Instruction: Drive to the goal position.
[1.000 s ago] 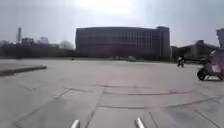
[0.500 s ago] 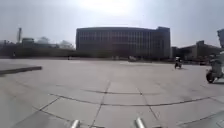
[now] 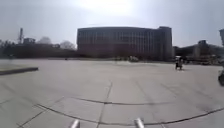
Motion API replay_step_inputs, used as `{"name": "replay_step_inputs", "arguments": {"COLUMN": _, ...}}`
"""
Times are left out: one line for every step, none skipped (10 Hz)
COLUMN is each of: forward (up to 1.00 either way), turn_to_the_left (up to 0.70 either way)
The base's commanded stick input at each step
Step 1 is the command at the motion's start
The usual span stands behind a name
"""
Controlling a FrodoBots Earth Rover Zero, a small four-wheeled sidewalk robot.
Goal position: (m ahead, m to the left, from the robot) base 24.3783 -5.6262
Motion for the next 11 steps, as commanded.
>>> {"name": "replay_step_inputs", "arguments": {"forward": 0.85, "turn_to_the_left": 0.01}}
{"name": "replay_step_inputs", "arguments": {"forward": 0.85, "turn_to_the_left": 0.01}}
{"name": "replay_step_inputs", "arguments": {"forward": 0.85, "turn_to_the_left": -0.1}}
{"name": "replay_step_inputs", "arguments": {"forward": 0.85, "turn_to_the_left": -0.21}}
{"name": "replay_step_inputs", "arguments": {"forward": 0.85, "turn_to_the_left": -0.32}}
{"name": "replay_step_inputs", "arguments": {"forward": 0.85, "turn_to_the_left": -0.32}}
{"name": "replay_step_inputs", "arguments": {"forward": 0.85, "turn_to_the_left": -0.19}}
{"name": "replay_step_inputs", "arguments": {"forward": 0.85, "turn_to_the_left": -0.05}}
{"name": "replay_step_inputs", "arguments": {"forward": 0.85, "turn_to_the_left": -0.02}}
{"name": "replay_step_inputs", "arguments": {"forward": 0.85, "turn_to_the_left": 0.01}}
{"name": "replay_step_inputs", "arguments": {"forward": 0.85, "turn_to_the_left": 0.01}}
